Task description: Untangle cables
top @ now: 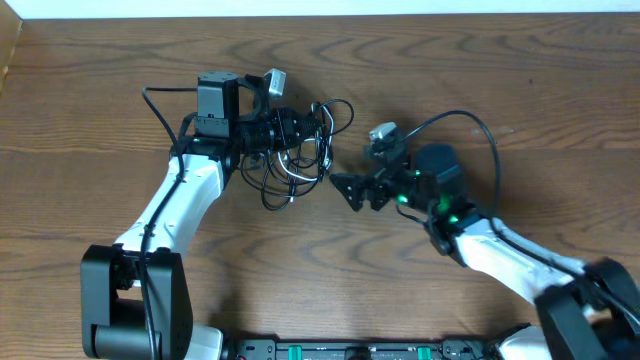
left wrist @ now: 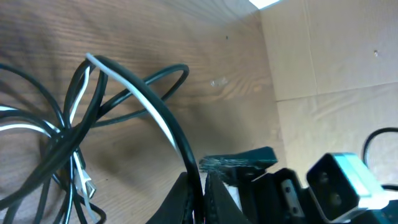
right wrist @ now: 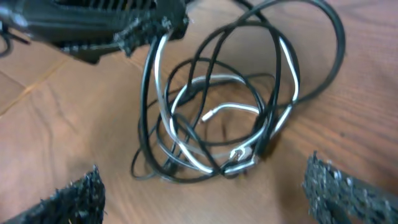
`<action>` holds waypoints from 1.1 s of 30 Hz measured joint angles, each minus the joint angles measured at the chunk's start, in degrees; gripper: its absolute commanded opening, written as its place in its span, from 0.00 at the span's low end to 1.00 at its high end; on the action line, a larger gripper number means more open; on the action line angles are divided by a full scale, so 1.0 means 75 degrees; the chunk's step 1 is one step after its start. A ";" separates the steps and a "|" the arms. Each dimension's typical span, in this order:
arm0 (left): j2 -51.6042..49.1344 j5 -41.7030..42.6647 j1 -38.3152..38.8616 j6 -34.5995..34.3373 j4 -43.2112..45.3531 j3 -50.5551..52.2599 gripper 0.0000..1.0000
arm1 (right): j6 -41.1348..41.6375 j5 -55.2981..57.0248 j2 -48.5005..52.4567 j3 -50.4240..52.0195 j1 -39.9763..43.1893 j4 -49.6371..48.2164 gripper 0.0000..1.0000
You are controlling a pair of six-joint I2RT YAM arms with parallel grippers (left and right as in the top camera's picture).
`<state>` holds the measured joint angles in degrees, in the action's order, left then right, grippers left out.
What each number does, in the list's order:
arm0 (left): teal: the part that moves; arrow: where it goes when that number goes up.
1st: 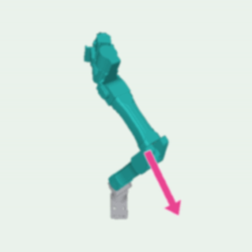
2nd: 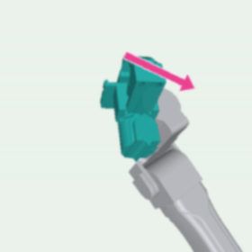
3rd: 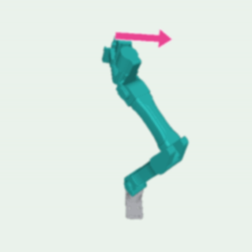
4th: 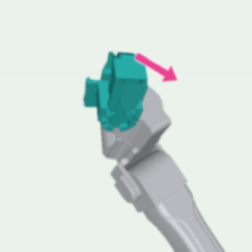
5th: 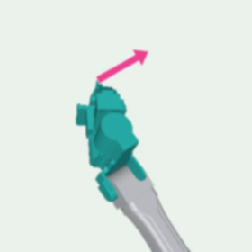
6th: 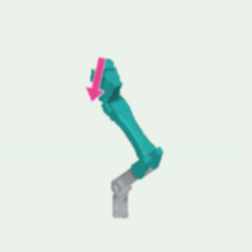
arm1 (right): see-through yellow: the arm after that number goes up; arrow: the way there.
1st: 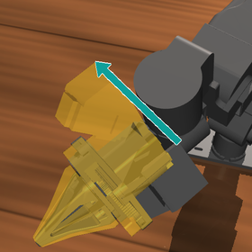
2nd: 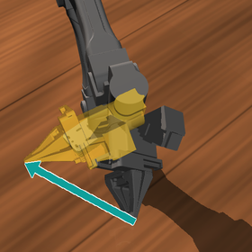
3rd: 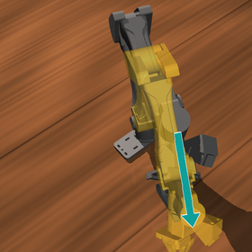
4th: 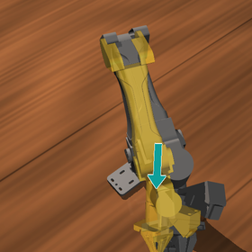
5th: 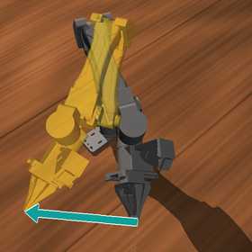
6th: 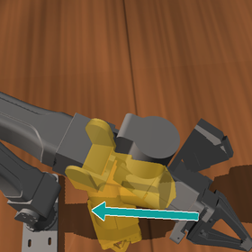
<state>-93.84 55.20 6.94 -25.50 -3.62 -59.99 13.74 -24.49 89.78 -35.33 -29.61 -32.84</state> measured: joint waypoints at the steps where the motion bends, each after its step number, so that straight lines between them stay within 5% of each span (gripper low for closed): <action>1: 0.0000 0.0000 0.0000 0.0000 0.0006 0.0000 0.07 | 0.0015 0.0085 0.0160 -0.0009 -0.0073 -0.0256 0.99; 16: 0.0000 -0.0003 0.0099 -0.0029 0.0009 0.0000 0.08 | 0.0181 0.1285 0.2422 -0.0029 -0.0950 -0.3652 0.92; 21: 0.0000 0.0000 0.0274 -0.0029 0.0006 0.0000 0.07 | 0.0201 0.1349 0.2736 -0.0032 -0.1102 -0.3946 0.66; 28: 0.0000 0.0000 0.0414 -0.0029 0.0006 0.0000 0.07 | 0.0096 0.1408 0.2739 -0.0041 -0.1105 -0.3972 0.01; 33: 0.0000 -0.0061 0.0411 -0.0026 0.0000 0.0000 0.09 | 0.0067 0.1416 0.2739 -0.0041 -0.1116 -0.3955 0.01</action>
<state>-93.84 54.74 10.02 -25.69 -3.62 -59.99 14.24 -13.87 110.32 -35.64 -37.98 -62.50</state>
